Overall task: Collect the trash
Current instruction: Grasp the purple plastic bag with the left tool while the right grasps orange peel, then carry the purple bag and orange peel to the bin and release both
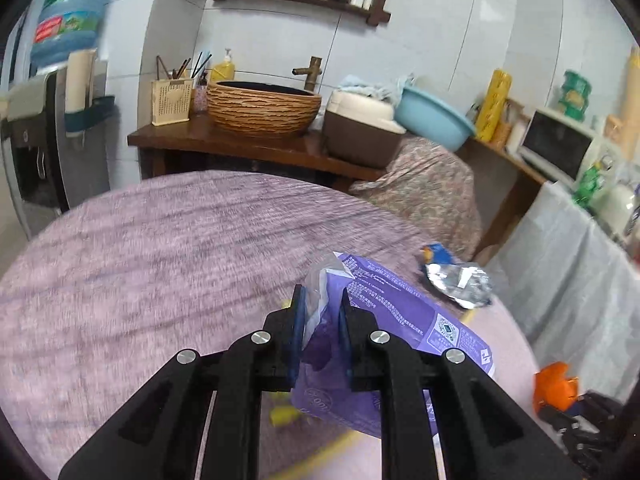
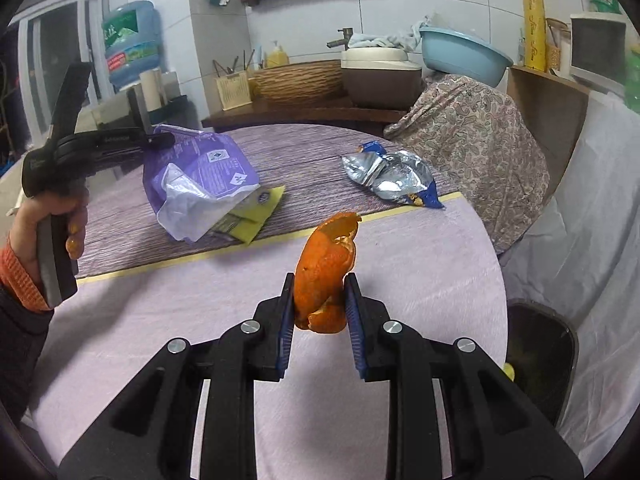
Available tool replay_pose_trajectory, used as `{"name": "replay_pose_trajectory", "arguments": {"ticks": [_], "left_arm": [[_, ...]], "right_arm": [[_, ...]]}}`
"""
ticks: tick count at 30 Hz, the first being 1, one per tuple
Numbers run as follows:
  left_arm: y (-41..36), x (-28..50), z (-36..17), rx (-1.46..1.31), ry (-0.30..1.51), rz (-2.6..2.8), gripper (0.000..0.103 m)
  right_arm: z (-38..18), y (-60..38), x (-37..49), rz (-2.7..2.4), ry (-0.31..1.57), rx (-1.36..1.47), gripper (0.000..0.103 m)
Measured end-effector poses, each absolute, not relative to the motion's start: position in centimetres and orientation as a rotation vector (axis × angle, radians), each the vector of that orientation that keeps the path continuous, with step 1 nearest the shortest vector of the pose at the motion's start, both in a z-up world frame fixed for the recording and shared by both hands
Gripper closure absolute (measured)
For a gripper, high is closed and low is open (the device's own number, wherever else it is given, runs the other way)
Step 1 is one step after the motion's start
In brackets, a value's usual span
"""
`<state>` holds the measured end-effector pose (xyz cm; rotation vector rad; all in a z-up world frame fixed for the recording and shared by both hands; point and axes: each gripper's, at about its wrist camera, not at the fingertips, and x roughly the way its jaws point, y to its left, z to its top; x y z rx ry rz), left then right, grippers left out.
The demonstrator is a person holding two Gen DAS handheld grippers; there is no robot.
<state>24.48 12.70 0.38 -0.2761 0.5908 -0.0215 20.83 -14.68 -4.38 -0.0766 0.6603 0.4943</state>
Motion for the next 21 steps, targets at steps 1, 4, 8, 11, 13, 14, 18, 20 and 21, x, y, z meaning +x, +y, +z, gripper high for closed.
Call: {"name": "replay_pose_trajectory", "arguments": {"ticks": [1,4,8,11,13,14,18,20,21], "left_arm": [[12.5,23.3,0.4,-0.290,0.581,-0.023,0.087],[10.8,20.8,0.4,-0.263,0.560,-0.043,0.087],[7.4,18.6,-0.2,-0.275,0.569,-0.120,0.087],[4.3,17.7,-0.5,-0.249,0.568,-0.165,0.087],[1.9,17.3,-0.6,-0.239,0.567,-0.213,0.087],[0.9,17.2,-0.6,-0.237,0.568,-0.234,0.087],[-3.5,17.5,-0.7,-0.229,0.584,-0.322,0.087],[-6.1,17.6,-0.9,-0.197,0.589,-0.367,0.087],[-7.2,17.6,-1.0,-0.183,0.591,-0.383,0.087]], "right_arm": [[-4.5,-15.0,19.9,0.501,0.659,-0.063,0.078],[-4.7,-16.1,17.7,0.501,0.648,-0.024,0.078],[-5.5,-18.4,15.3,0.455,0.636,0.009,0.078],[-6.1,-21.0,13.7,0.418,0.635,0.067,0.078],[-6.2,-23.0,12.9,0.380,0.627,0.098,0.078],[-6.3,-24.2,12.4,0.352,0.619,0.113,0.078],[-7.0,-29.3,12.0,0.239,0.619,0.166,0.078],[-7.8,-32.0,12.4,0.172,0.635,0.191,0.078],[-8.4,-33.3,12.7,0.141,0.649,0.206,0.078]]}}
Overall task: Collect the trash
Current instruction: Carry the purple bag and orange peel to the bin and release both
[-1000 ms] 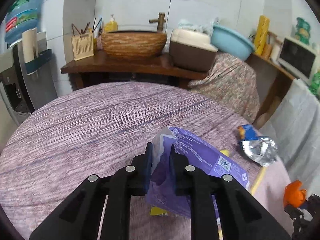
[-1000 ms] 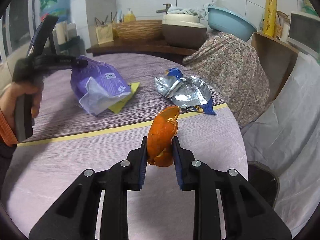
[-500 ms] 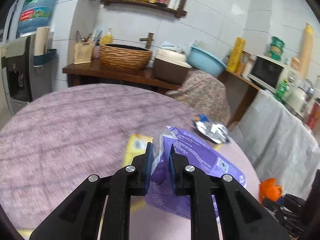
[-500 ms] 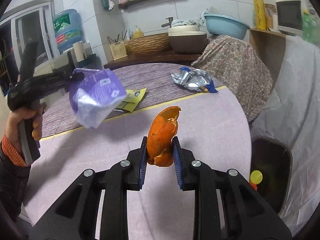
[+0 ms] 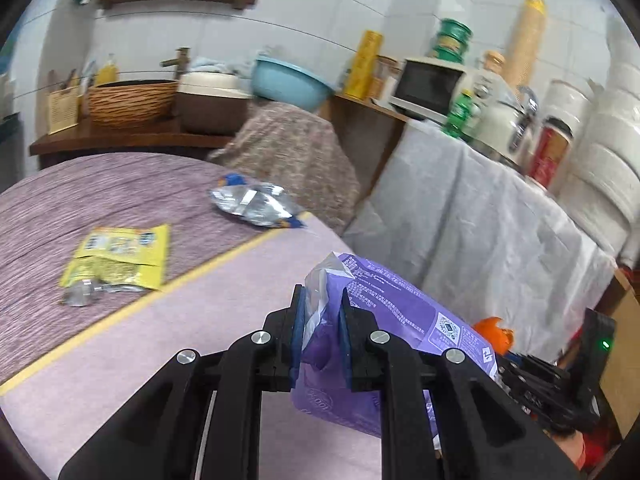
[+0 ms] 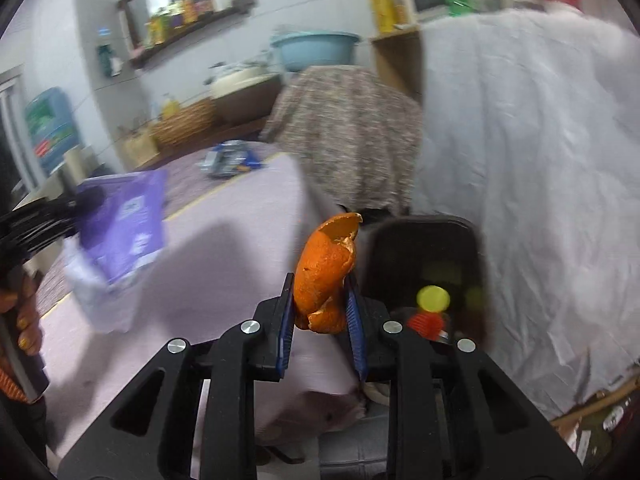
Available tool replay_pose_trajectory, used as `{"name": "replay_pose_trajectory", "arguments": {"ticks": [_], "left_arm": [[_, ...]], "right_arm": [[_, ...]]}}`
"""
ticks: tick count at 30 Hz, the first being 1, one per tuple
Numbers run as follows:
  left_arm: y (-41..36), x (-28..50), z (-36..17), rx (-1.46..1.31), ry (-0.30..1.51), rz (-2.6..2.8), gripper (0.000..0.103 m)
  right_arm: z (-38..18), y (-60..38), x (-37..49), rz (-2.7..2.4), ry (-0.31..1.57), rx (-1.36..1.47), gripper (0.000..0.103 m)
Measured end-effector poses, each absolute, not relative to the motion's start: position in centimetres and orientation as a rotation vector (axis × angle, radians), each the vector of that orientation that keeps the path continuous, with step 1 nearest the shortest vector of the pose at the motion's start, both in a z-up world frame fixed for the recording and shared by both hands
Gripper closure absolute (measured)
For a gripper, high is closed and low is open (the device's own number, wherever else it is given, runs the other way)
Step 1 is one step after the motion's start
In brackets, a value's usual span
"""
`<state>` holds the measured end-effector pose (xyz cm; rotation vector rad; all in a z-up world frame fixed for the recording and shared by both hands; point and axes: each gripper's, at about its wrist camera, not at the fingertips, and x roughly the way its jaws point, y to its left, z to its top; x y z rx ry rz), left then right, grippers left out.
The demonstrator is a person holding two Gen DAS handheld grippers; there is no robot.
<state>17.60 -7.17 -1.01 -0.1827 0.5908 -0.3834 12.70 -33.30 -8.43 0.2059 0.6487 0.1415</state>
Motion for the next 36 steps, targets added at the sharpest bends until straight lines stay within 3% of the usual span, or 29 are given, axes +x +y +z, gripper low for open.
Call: {"name": "replay_pose_trajectory", "arguments": {"ticks": [13,16,19,27,36], "left_arm": [[-17.7,20.1,-2.8,-0.012,0.643,-0.483,0.087],[-19.4,20.6,-3.2,0.033,0.646,-0.485,0.087],[-20.9,21.2,-3.6,0.069,0.657,-0.488,0.087],[-25.6,23.3,-4.6,0.183,0.680,-0.488,0.087],[-31.4,25.1,-8.3,0.345,0.743,-0.470,0.087]], "right_arm": [[-20.0,-39.6,21.0,0.052,0.893,0.307,0.077],[-21.6,-39.5,22.1,0.033,0.923,0.287,0.067],[-21.9,-39.7,22.0,0.010,0.912,0.276,0.055],[-20.5,-42.6,18.4,-0.109,0.828,0.287,0.048],[-20.5,-47.2,14.6,-0.241,0.798,0.345,0.048]]}}
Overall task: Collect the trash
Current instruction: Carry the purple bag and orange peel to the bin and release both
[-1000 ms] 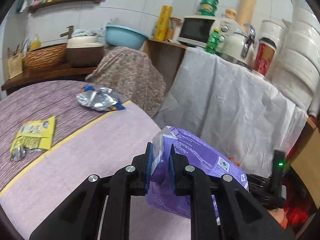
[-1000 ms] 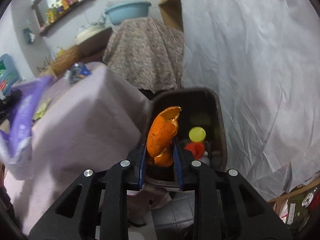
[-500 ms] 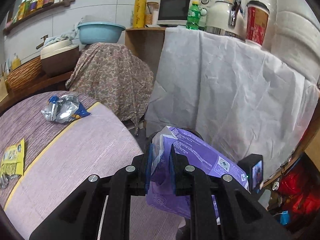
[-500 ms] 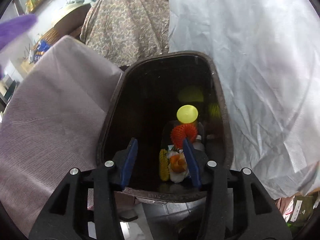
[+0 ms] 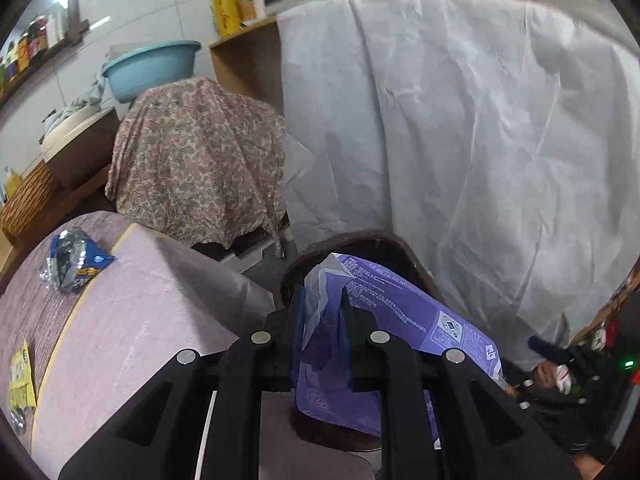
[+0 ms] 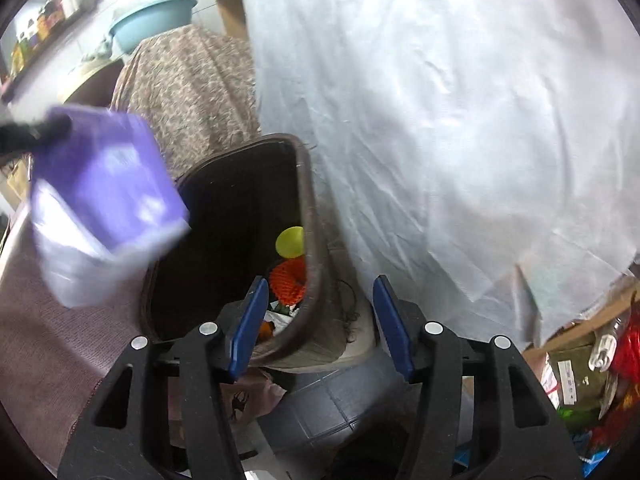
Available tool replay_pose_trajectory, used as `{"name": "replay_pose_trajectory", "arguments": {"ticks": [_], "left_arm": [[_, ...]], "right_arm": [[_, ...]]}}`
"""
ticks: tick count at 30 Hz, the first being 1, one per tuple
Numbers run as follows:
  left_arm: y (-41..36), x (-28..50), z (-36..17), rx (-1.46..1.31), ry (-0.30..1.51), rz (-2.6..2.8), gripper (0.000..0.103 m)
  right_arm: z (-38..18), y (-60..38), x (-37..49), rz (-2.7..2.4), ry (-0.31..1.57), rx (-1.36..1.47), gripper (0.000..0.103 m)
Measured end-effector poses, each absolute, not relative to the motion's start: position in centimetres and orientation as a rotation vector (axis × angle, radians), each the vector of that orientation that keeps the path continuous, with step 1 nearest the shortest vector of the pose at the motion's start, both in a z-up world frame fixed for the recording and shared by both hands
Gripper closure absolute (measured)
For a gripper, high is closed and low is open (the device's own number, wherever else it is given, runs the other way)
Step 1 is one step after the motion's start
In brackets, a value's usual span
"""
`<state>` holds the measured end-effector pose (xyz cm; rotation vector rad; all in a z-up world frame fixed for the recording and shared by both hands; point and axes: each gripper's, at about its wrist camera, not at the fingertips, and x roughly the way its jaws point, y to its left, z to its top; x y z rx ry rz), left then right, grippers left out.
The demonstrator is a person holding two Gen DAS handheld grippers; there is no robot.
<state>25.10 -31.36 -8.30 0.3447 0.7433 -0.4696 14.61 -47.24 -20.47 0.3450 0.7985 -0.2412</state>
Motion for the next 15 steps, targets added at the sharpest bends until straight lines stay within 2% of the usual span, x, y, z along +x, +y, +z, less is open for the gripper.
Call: {"name": "replay_pose_trajectory", "arguments": {"ticks": [4,7,8,10,15], "left_arm": [[-33.4,25.5,-9.7,0.402,0.771,-0.464,0.086],[-34.1,25.6,-10.2,0.404,0.804,-0.476,0.076],[-34.1,25.6,-10.2,0.409,0.806,-0.474,0.067],[-34.0,25.4,-10.1,0.414,0.797,-0.470,0.057],[-32.8,24.9,-9.0,0.334,0.789,-0.495,0.047]], "right_arm": [[-20.4,-48.5,13.8,-0.256,0.783,0.387,0.048],[-20.3,-48.7,13.4,-0.257,0.782,0.386,0.048],[-20.3,-48.7,13.3,-0.255,0.780,0.388,0.048],[-20.1,-48.7,13.2,-0.246,0.777,0.390,0.048],[-19.7,-47.9,13.4,-0.232,0.769,0.383,0.047]]}}
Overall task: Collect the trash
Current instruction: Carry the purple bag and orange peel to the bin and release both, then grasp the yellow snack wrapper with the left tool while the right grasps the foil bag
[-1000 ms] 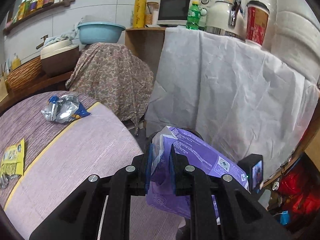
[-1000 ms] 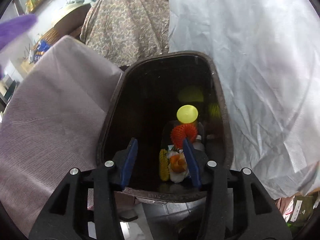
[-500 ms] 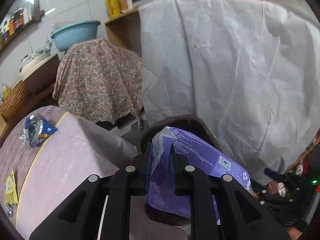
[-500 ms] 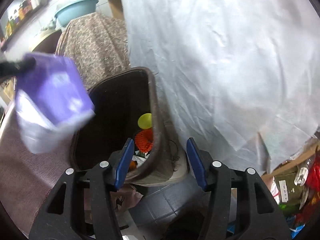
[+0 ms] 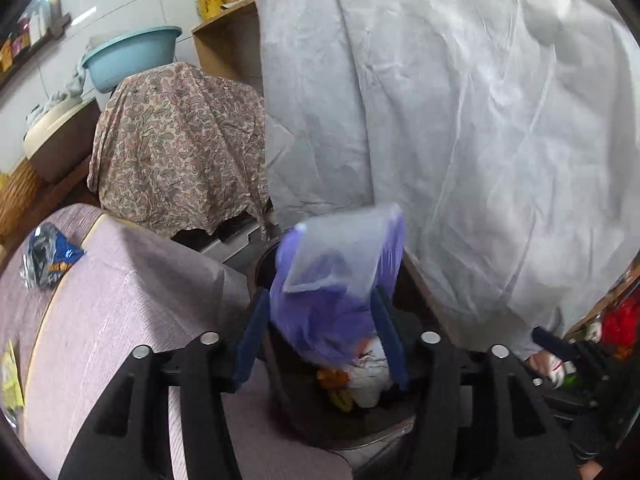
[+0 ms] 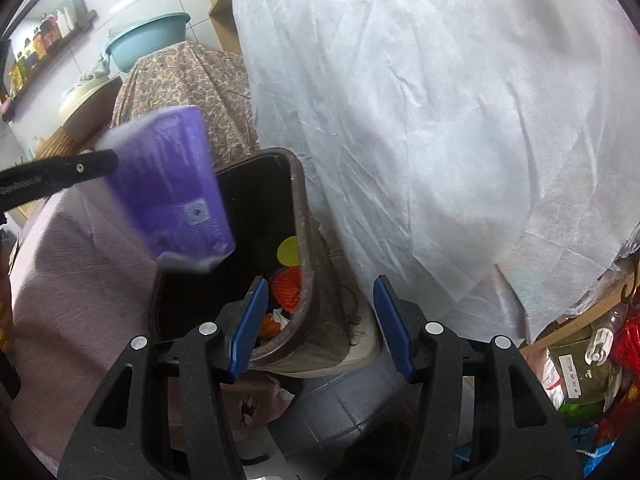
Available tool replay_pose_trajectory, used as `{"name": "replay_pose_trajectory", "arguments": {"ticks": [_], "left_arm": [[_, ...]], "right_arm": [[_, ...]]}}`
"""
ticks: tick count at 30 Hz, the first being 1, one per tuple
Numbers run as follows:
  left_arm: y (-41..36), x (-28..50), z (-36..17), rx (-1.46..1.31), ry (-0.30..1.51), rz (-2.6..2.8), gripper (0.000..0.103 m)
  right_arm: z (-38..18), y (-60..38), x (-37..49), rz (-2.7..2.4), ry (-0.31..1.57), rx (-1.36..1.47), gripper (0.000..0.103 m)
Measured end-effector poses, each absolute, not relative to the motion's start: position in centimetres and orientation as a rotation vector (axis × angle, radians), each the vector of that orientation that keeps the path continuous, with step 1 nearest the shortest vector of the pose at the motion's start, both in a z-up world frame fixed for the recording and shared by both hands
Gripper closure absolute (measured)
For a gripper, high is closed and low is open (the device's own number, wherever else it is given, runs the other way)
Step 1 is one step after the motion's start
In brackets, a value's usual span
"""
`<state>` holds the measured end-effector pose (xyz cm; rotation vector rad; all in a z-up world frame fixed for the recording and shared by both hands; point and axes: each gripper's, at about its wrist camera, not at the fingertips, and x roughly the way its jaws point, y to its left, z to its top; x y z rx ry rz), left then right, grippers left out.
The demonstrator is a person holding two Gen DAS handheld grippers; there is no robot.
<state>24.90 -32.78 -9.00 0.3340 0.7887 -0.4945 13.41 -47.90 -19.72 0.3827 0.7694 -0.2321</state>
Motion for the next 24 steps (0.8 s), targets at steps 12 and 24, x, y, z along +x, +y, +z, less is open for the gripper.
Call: {"name": "replay_pose_trajectory", "arguments": {"ticks": [12,24], "left_arm": [[-29.1,22.9,-6.9,0.241,0.752,-0.528,0.037],[-22.1,21.7,-4.9,0.194,0.718,-0.483,0.027]], "right_arm": [[-18.7,-46.0,13.6,-0.182,0.757,0.385,0.043],[-15.9,-41.2,14.7,-0.058,0.731,0.345,0.037]]}}
